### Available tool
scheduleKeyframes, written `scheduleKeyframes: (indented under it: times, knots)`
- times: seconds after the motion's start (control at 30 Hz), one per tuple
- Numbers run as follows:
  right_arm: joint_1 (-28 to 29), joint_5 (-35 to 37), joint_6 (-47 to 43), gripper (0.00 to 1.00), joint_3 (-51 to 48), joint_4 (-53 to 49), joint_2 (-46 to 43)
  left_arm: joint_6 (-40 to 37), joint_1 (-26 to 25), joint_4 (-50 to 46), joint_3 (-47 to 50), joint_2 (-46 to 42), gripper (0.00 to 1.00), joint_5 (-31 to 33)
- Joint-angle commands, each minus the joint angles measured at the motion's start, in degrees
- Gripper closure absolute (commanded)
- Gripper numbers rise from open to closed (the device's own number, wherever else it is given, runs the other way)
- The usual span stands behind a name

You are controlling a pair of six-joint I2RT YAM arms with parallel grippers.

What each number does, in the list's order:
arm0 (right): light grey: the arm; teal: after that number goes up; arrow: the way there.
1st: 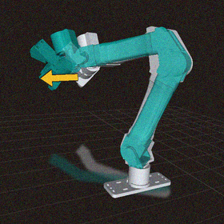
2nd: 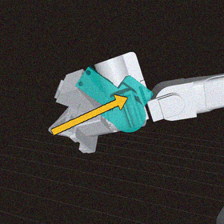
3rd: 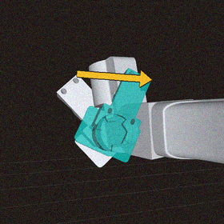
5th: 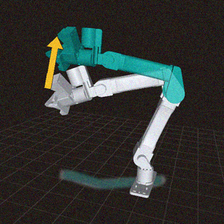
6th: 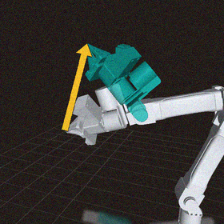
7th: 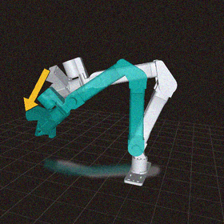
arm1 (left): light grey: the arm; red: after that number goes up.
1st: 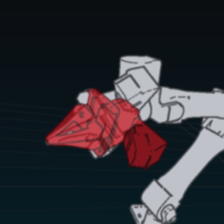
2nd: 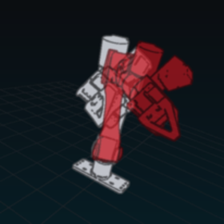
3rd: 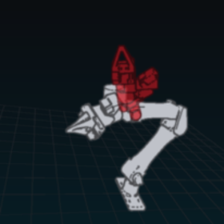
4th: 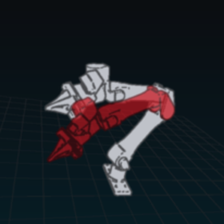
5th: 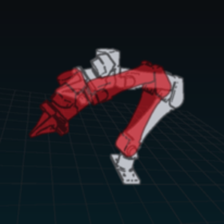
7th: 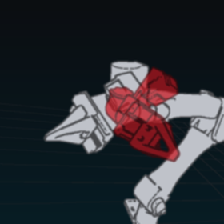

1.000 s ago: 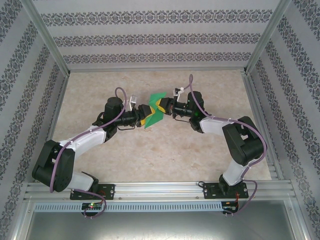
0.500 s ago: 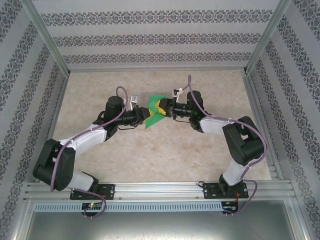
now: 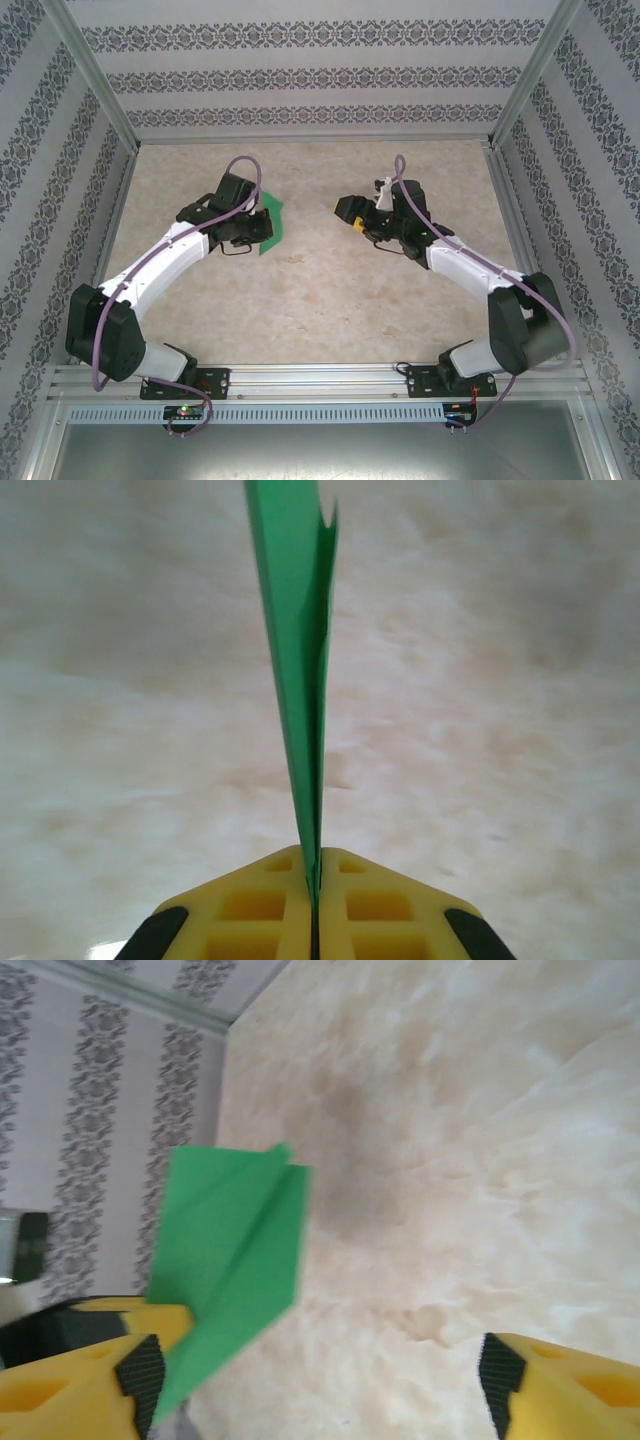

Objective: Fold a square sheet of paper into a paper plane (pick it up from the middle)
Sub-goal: Turn over the paper at the center of the table, then move the paper to the center of the table.

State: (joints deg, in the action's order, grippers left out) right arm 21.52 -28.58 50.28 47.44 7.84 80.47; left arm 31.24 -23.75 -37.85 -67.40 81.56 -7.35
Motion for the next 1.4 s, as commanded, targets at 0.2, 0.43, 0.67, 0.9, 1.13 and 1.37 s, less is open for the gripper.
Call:
scheduleKeyframes:
  times: [0.2, 0.43, 0.67, 0.9, 1.13, 1.37]
  knots:
    - [-0.2, 15.9, -7.0, 0.10, -4.3, -9.8, -7.2, -0.3, -8.6, -25.5, -8.5, 12.2, 0.90, 40.4]
    - [-0.3, 17.1, -6.9, 0.12, -6.4, -11.0, -9.2, 5.9, -14.6, -21.5, -12.4, 24.1, 0.70, 39.2]
    - [1.2, 18.7, -6.8, 0.13, -7.1, -11.6, -10.1, 4.6, -14.2, -3.1, -6.9, 21.0, 0.25, 17.7]
    - [8.3, 22.0, -6.7, 0.19, -4.6, -10.3, -4.8, 3.6, -7.4, 4.4, -0.2, 8.8, 0.05, 8.4]
    - [22.9, 25.1, -5.6, 0.38, 8.7, -10.5, 11.9, 6.7, 7.3, 7.7, 11.4, -1.1, 0.01, 1.2]
    - [31.8, 24.0, -3.8, 0.52, 25.8, -14.5, 28.0, 8.1, 17.2, 8.1, 19.9, -8.6, 0.00, -1.0]
